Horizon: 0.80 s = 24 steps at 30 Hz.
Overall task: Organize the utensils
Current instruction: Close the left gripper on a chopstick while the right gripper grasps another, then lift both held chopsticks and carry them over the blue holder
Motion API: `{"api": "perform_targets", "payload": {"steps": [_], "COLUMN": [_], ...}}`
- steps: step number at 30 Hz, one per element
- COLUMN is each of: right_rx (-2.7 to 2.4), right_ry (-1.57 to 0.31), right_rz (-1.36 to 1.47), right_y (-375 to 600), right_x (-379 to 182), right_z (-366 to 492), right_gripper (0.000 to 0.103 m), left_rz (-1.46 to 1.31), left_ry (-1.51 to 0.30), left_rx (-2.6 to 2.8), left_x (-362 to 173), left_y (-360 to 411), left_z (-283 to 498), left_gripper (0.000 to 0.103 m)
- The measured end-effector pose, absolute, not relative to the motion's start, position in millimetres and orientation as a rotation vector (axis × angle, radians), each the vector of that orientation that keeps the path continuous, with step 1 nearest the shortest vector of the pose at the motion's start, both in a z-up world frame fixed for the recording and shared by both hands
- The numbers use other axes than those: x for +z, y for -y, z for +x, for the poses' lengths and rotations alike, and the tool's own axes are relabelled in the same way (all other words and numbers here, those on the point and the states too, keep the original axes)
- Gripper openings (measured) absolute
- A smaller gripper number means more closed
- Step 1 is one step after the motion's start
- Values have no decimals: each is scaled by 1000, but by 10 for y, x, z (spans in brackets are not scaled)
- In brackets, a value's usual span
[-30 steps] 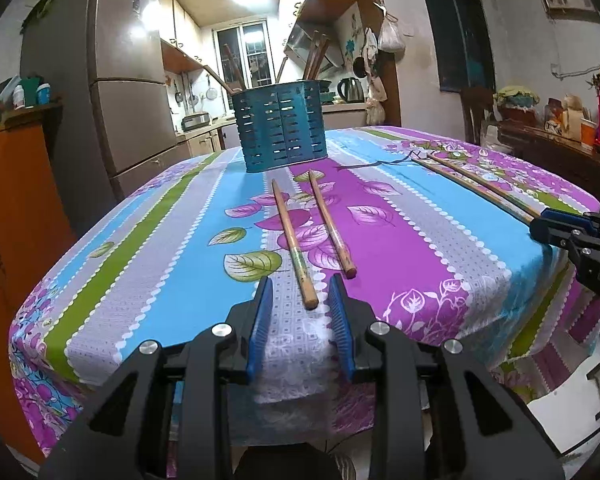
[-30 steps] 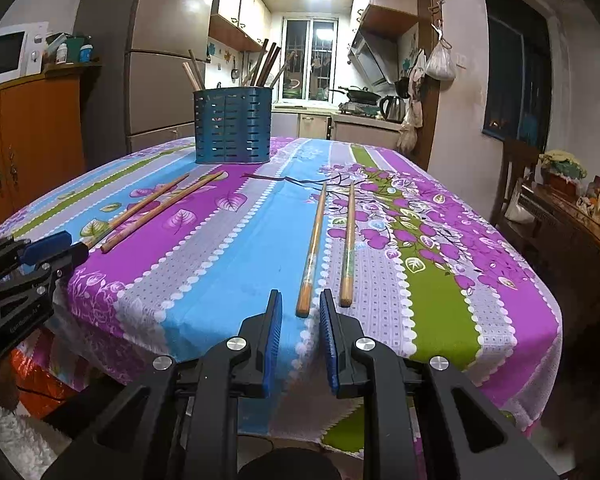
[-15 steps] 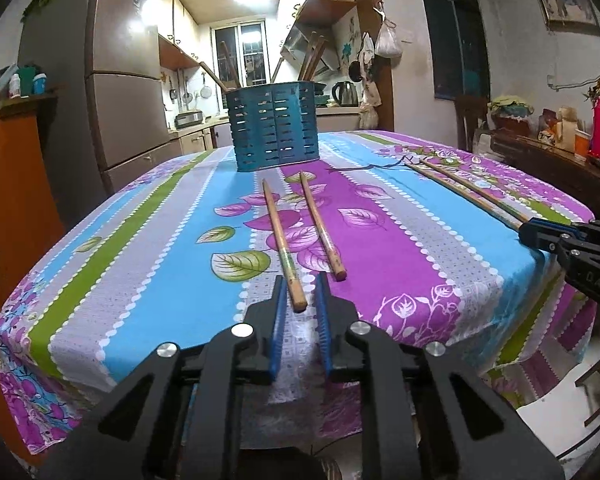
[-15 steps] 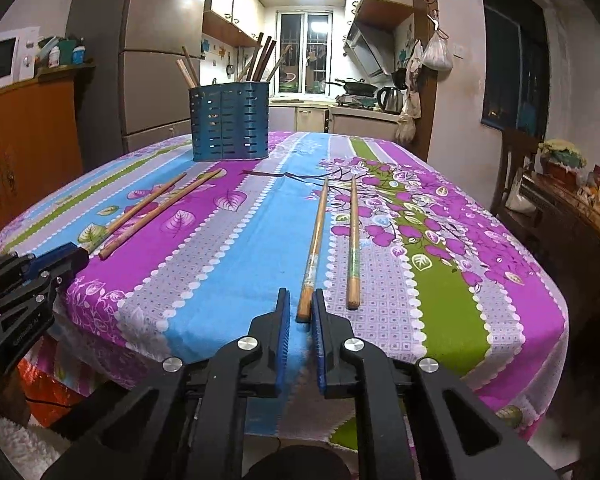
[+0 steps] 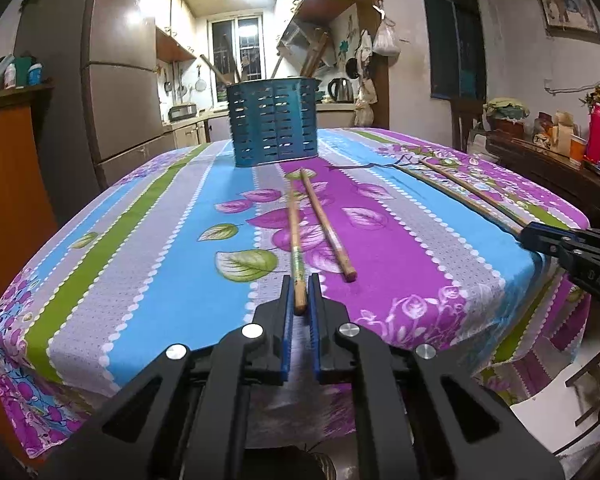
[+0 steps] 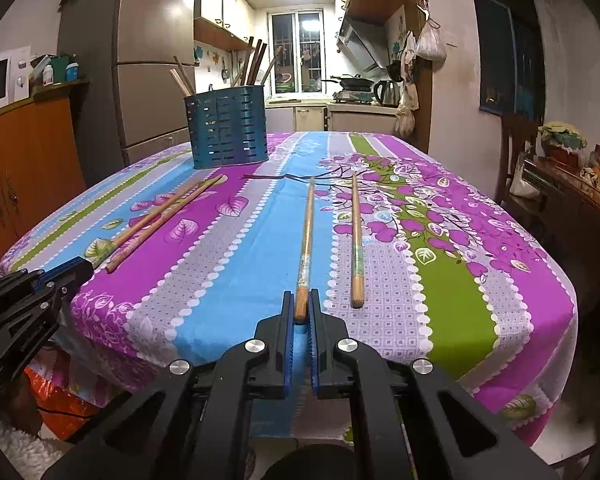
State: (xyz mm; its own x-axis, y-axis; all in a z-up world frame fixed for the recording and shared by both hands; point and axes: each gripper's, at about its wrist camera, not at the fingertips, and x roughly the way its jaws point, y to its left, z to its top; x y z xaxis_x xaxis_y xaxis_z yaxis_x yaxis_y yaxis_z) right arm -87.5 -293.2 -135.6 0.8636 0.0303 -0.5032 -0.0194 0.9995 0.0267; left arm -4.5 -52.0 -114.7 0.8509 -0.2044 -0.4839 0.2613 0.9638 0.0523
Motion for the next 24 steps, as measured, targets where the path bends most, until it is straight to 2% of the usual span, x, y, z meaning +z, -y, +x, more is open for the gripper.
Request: {"api": "perform_targets", "payload": {"steps": [12,24], "right_rx": [26,86], "right_ry": [-414,-257], "right_rz": [-81,-89], "right_y": [2809,2874], "right_x": [-910,12], "right_z": [-1090,-1054], "right_gripper": [8,8], "left_rz": [72,46], "left_ry": [-468,-411], "left_rx": [-211,-236], "left_x": [-846,-20], "left_y": [206,-9], "left_z": [-116,-33], "left_gripper": [5,5]}}
